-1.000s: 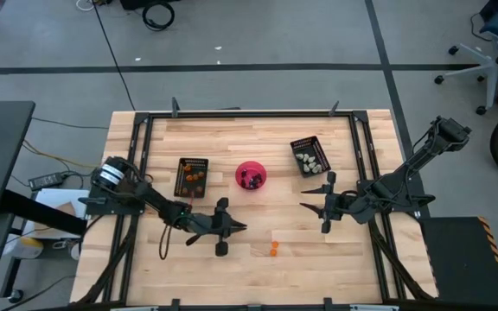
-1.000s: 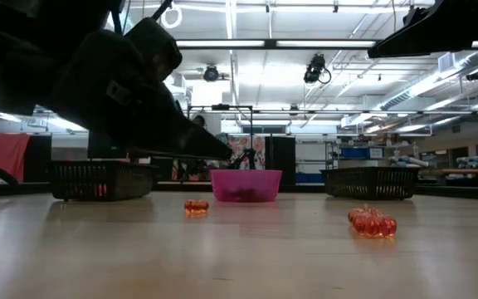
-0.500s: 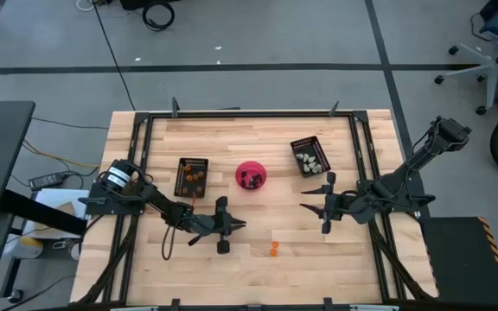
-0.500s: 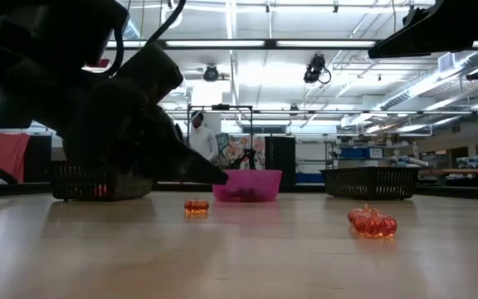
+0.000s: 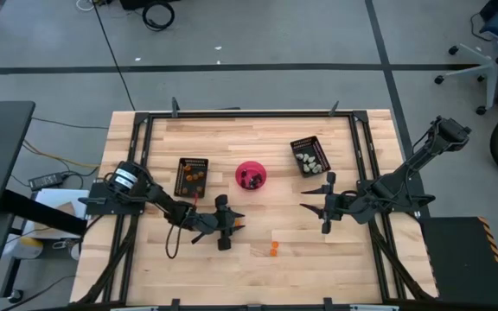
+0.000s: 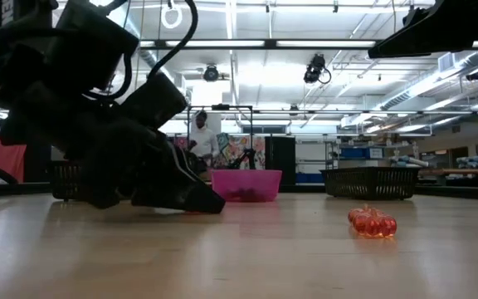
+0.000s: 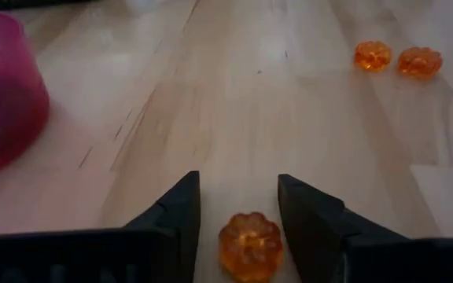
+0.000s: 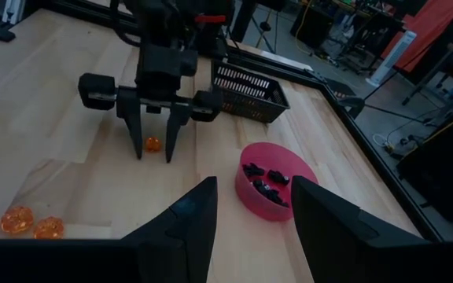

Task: Sort Halloween decoration
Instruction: Put the orange pumpkin toy into the left black bin

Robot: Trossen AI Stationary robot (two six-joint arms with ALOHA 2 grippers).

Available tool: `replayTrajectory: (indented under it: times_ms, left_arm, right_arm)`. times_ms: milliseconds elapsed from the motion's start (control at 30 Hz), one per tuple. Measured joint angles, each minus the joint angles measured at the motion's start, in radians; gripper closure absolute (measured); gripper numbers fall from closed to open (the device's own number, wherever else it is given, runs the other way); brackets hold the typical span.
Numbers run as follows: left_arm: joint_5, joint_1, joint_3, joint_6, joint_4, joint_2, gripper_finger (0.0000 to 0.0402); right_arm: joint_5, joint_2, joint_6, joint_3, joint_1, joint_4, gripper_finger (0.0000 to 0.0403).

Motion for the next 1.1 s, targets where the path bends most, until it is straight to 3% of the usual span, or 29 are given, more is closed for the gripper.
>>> replayTrajectory:
  times_ms: [267, 533, 1100]
  left_arm:
    - [0.024, 0.003, 0.001, 0.000, -0.003, 0.004, 0.0268]
    - [0.042, 0.003, 0.003, 0.004, -0.022, 0.001, 0.0357]
    - [0.050, 0.001, 0.014, 0.016, -0.095, -0.022, 0.0358]
  right_arm:
    - [0.000, 0.000, -0.001, 0.000, 0.000, 0.000, 0.0236]
    - [0.000, 0.000, -0.001, 0.000, 0.000, 0.000, 0.0236]
    - [0.002, 0.000, 0.000, 0.000, 0.000, 0.000, 0.0236]
